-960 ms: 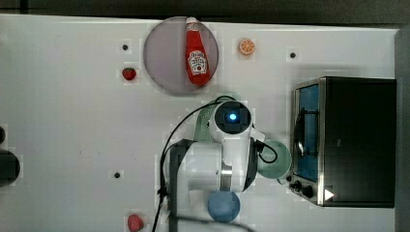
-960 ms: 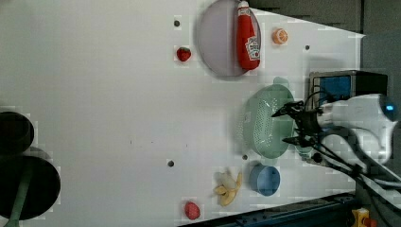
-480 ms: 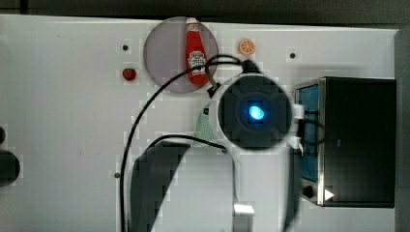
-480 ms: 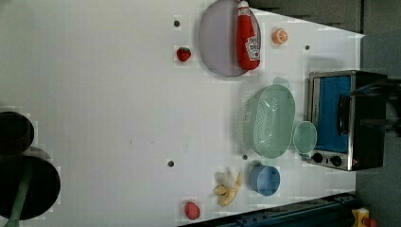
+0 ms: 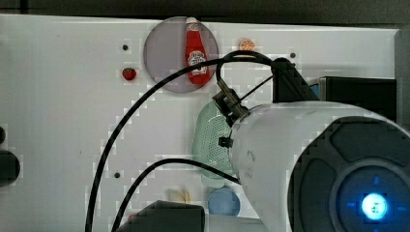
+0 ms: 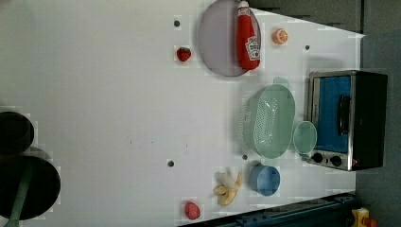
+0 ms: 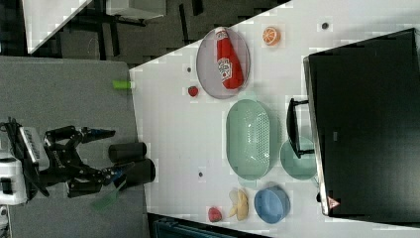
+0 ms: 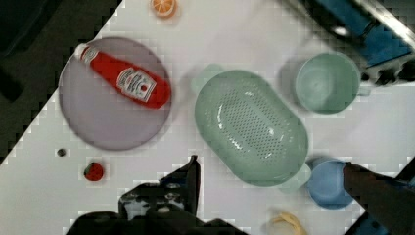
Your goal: Drag strainer left to right.
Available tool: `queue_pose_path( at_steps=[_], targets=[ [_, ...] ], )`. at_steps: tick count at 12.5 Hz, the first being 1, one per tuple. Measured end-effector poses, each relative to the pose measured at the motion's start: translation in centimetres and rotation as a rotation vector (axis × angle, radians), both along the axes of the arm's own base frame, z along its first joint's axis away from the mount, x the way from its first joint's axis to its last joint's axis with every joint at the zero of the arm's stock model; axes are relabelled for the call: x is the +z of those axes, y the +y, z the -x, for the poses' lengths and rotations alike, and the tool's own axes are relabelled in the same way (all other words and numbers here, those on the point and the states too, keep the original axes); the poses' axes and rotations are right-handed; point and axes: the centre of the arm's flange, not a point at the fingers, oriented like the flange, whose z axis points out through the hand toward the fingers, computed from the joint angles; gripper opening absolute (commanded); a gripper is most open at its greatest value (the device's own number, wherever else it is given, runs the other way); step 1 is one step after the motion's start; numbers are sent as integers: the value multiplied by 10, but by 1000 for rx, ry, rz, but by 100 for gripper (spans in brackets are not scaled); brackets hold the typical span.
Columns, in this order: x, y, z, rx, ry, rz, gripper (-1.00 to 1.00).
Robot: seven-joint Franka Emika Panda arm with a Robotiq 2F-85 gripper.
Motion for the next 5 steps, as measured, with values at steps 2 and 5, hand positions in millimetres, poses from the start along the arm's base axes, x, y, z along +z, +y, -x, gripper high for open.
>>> queue_pose_path(
  at_steps=[2,5],
  targets=[
    [-19,-1,-1,0,72,5,100],
    [-62,11,-16,39,145,10,100]
  ],
)
